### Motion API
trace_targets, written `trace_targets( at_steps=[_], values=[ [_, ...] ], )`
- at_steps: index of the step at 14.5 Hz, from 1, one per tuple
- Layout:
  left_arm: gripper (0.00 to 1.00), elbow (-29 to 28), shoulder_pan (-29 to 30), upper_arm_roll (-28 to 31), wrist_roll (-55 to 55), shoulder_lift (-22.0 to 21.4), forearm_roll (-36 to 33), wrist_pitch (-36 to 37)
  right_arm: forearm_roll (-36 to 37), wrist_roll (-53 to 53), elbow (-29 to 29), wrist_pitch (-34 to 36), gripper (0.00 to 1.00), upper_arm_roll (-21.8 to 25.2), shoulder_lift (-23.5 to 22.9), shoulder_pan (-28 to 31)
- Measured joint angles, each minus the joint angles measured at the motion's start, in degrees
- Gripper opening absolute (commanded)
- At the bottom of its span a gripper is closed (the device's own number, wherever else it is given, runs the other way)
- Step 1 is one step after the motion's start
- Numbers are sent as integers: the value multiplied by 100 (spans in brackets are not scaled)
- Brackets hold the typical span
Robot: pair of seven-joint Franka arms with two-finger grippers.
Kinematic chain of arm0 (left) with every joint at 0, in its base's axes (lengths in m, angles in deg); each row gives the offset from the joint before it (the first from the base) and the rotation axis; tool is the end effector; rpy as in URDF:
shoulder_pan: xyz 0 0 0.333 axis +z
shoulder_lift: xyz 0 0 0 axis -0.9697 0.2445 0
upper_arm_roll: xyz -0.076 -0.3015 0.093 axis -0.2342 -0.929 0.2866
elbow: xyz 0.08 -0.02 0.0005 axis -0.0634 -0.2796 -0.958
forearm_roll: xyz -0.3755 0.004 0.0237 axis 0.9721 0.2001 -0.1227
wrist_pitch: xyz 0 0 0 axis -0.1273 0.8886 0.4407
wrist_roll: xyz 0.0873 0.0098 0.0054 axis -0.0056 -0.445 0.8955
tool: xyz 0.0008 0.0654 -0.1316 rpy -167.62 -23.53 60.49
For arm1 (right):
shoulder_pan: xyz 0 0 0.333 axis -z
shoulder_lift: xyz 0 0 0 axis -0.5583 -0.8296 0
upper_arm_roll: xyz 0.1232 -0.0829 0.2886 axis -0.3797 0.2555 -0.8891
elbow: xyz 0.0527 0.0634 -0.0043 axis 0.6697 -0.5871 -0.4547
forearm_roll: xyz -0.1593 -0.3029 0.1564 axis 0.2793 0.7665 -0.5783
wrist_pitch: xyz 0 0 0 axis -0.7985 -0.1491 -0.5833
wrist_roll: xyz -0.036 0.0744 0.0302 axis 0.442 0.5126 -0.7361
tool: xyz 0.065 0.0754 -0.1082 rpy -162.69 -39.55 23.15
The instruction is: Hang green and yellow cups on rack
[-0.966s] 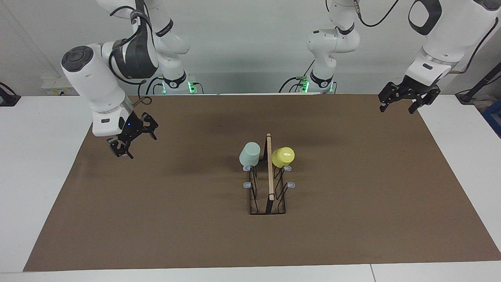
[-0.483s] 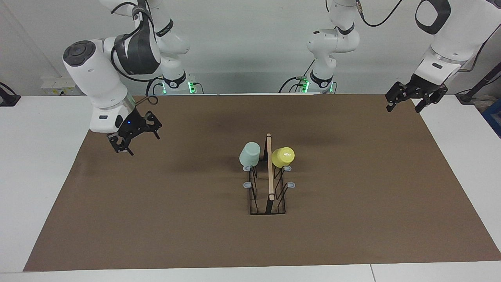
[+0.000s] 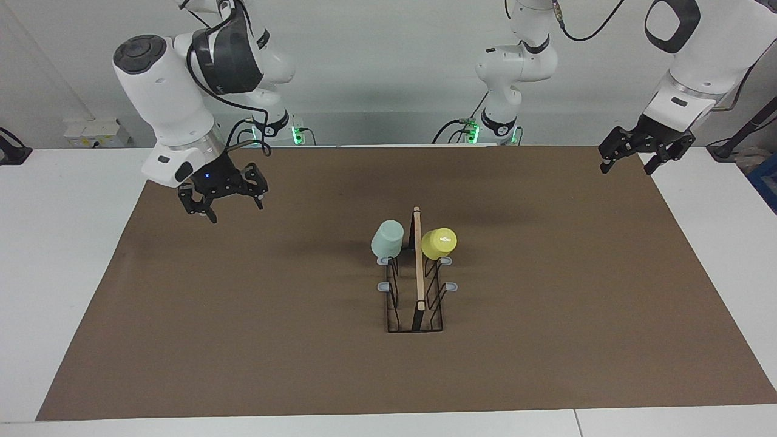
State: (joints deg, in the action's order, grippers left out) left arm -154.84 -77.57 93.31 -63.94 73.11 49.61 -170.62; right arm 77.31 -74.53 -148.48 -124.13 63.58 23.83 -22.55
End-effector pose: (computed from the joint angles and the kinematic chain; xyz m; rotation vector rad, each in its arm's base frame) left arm 0.5407 0.0160 0.5871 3.1194 -0.1658 0.0337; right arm 0.5717 0.0859 0.5401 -3.0682 -0.0856 -0.1412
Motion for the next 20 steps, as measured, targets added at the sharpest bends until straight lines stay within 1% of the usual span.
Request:
trace_targets(
  at_steps=[3,6,11,20],
  values=[
    [100,0,0,-2,0,0,0,0,0,500,7,8,100,-2,125,-29],
    [100,0,0,0,0,0,0,3,0,610,21,8,100,-2,238,-33],
    [100,0,0,0,-1,0,0,4,0,-34,24,8,100,11,257,26],
    [100,3,0,-12,-1,0,0,-3,0,-127,24,9,100,40,257,58]
  ],
)
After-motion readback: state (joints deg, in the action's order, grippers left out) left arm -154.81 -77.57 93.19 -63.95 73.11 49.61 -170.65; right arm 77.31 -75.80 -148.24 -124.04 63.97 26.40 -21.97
